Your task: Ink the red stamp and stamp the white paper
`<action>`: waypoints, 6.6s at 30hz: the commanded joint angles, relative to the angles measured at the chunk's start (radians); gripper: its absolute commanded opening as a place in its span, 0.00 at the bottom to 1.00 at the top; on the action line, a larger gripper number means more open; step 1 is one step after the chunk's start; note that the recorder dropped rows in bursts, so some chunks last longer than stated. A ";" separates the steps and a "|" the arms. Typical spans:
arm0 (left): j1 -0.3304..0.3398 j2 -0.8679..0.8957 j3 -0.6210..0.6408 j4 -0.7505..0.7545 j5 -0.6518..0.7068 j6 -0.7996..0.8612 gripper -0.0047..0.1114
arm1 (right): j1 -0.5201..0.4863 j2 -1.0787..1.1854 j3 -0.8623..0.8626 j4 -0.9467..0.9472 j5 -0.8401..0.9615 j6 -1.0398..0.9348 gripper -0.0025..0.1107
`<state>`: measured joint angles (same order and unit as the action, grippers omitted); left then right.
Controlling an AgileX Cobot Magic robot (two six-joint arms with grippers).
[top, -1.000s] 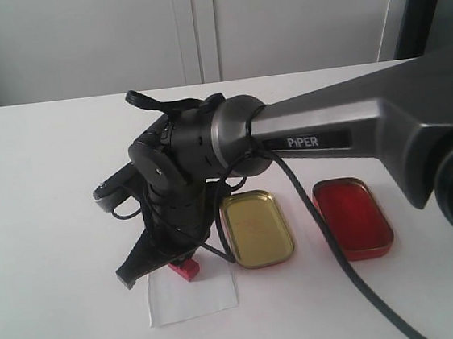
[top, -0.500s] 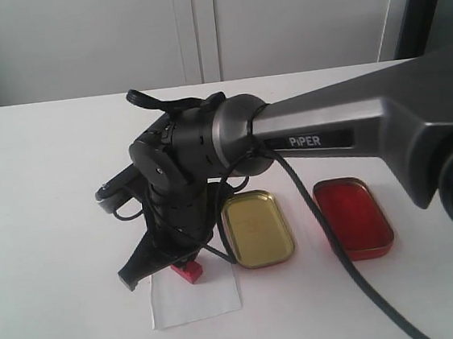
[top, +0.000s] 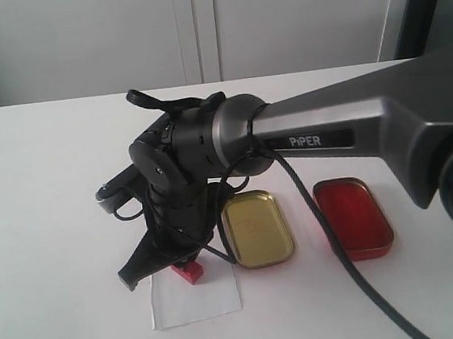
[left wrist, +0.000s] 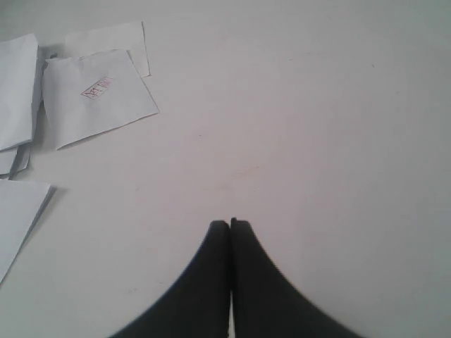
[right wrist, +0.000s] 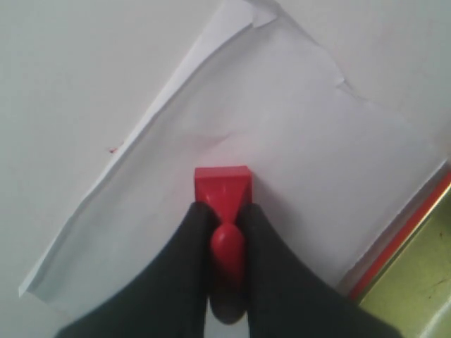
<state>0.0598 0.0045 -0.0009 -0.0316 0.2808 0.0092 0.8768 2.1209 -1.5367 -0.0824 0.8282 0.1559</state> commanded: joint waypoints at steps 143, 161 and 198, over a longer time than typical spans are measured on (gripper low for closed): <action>-0.003 -0.005 0.001 -0.005 -0.004 -0.009 0.04 | -0.502 -0.369 0.793 1.254 -0.182 -0.931 0.02; -0.003 -0.005 0.001 -0.005 -0.004 -0.009 0.04 | -0.502 -0.363 0.793 1.294 -0.226 -0.964 0.02; -0.003 -0.005 0.001 -0.005 -0.004 -0.009 0.04 | -0.502 -0.358 0.793 1.254 -0.283 -0.910 0.45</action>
<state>0.0598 0.0045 -0.0009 -0.0316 0.2808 0.0092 0.3801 1.7869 -0.7487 1.1914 0.5557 -0.7596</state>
